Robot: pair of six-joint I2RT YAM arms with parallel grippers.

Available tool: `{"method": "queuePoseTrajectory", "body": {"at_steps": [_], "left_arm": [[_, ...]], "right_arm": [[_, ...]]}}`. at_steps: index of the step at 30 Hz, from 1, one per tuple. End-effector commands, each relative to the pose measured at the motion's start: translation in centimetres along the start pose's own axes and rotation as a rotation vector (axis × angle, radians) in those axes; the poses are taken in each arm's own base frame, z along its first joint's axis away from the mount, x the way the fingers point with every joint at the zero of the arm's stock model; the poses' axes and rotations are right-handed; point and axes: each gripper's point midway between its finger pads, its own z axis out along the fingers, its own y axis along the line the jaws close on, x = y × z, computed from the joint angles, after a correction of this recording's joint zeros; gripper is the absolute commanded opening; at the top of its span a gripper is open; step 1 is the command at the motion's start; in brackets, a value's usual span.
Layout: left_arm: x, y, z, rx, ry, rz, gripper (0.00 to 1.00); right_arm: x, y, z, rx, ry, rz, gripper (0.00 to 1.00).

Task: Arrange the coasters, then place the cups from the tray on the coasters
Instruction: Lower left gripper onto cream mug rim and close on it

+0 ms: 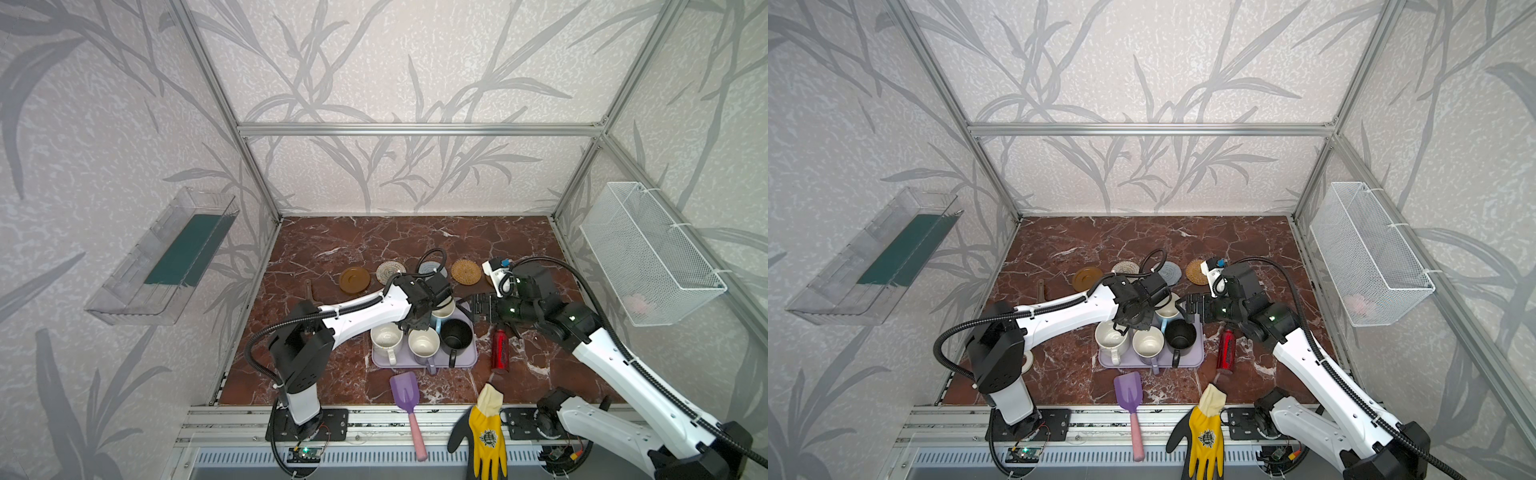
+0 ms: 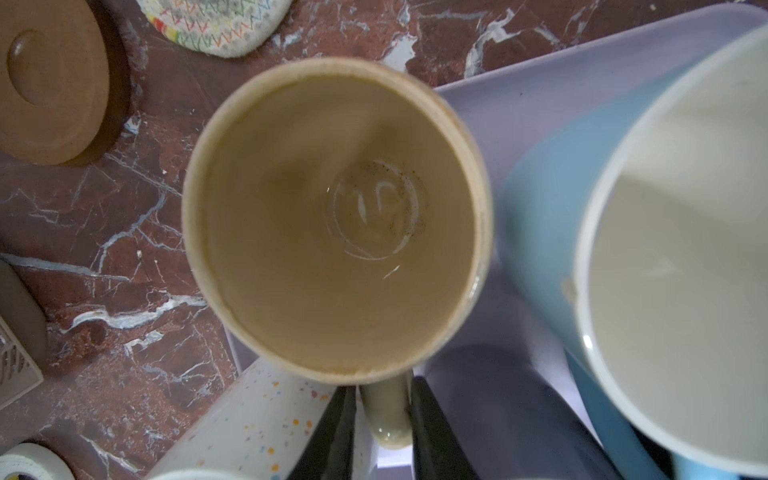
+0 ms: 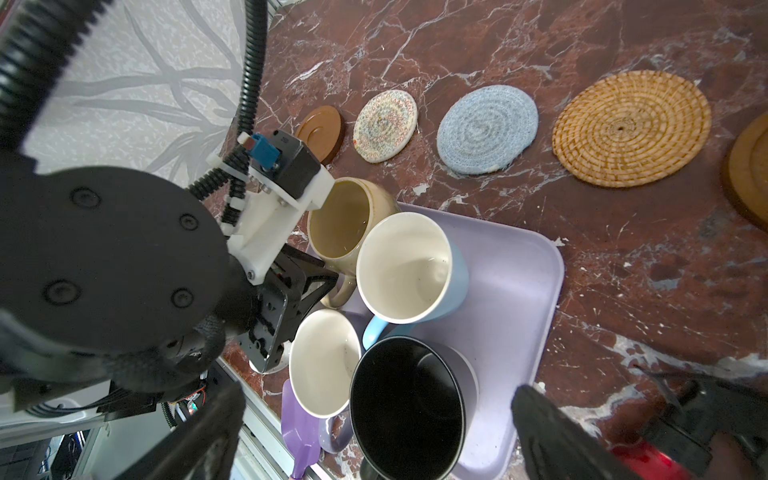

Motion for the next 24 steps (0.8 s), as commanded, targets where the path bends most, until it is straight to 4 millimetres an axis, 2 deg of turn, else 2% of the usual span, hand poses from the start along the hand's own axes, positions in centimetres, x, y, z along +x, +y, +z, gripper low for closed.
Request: {"method": "queuePoseTrajectory", "body": {"at_steps": [1,24], "left_arm": [[-0.3,0.6,0.3,-0.045,-0.008,-0.018,0.26],[-1.0,0.7,2.8,-0.039,0.026,-0.025,0.27]], "right_arm": [[-0.2,0.0,-0.3,0.003,-0.015,-0.02,0.99],[0.1,-0.5,-0.2,0.025,-0.021,-0.021,0.99]]}}
